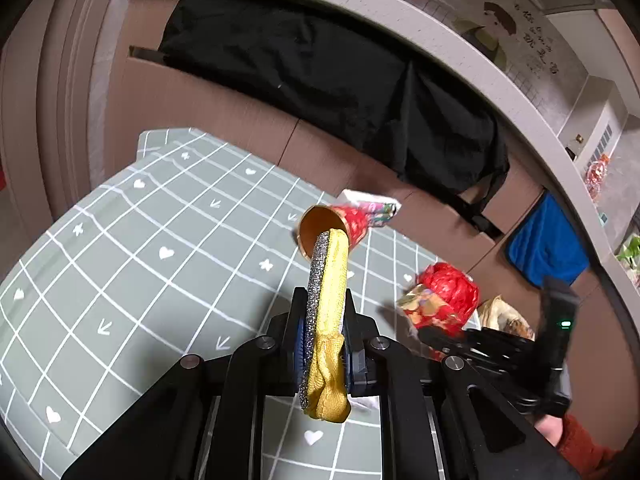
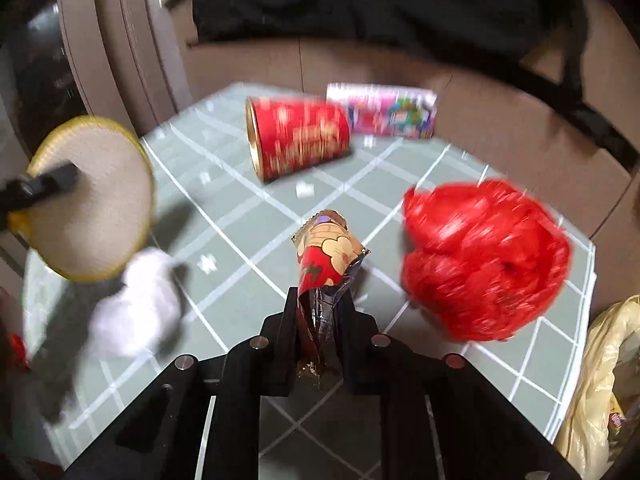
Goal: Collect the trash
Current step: 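Hold the round sponge in the left gripper while the right gripper grasps the red patterned wrapper, then carry the round sponge in the left gripper while the right gripper carries the red wrapper over the bin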
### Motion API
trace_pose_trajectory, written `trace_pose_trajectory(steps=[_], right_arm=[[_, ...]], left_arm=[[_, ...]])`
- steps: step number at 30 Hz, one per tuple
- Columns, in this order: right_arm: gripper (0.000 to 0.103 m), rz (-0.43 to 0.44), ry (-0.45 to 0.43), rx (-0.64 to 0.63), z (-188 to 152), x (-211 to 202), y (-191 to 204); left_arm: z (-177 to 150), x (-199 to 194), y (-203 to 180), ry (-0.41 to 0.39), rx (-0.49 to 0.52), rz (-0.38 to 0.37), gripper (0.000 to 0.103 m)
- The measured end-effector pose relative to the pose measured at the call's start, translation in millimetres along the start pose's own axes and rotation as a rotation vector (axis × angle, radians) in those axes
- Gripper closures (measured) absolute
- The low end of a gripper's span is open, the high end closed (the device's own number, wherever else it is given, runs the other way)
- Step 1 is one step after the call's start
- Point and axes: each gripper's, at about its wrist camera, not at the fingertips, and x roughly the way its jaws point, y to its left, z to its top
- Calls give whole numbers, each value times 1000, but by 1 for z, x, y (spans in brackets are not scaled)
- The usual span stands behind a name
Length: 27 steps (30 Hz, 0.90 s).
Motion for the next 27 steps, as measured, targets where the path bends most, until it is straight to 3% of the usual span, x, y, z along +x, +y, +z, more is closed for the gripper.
trace_pose_trajectory(steps=[4, 8, 10, 13, 18, 22, 27], right_arm=[[88, 147, -20, 39, 2, -22, 3], [87, 347, 34, 28, -2, -18, 29], [87, 394, 73, -15, -6, -8, 46], [87, 354, 147, -64, -14, 15, 67], [88, 365, 194, 27, -21, 31, 57], [88, 351, 138, 42, -16, 17, 47], [88, 290, -26, 42, -5, -34, 27]], left_arm=[[3, -2, 0, -15, -8, 7, 88], [2, -3, 5, -12, -29, 13, 88], [1, -5, 8, -10, -42, 15, 88], [1, -12, 12, -18, -50, 23, 88], [11, -32, 18, -67, -58, 40, 88], [26, -45, 2, -128, -23, 33, 88], [39, -51, -36, -189, 58, 10, 88]])
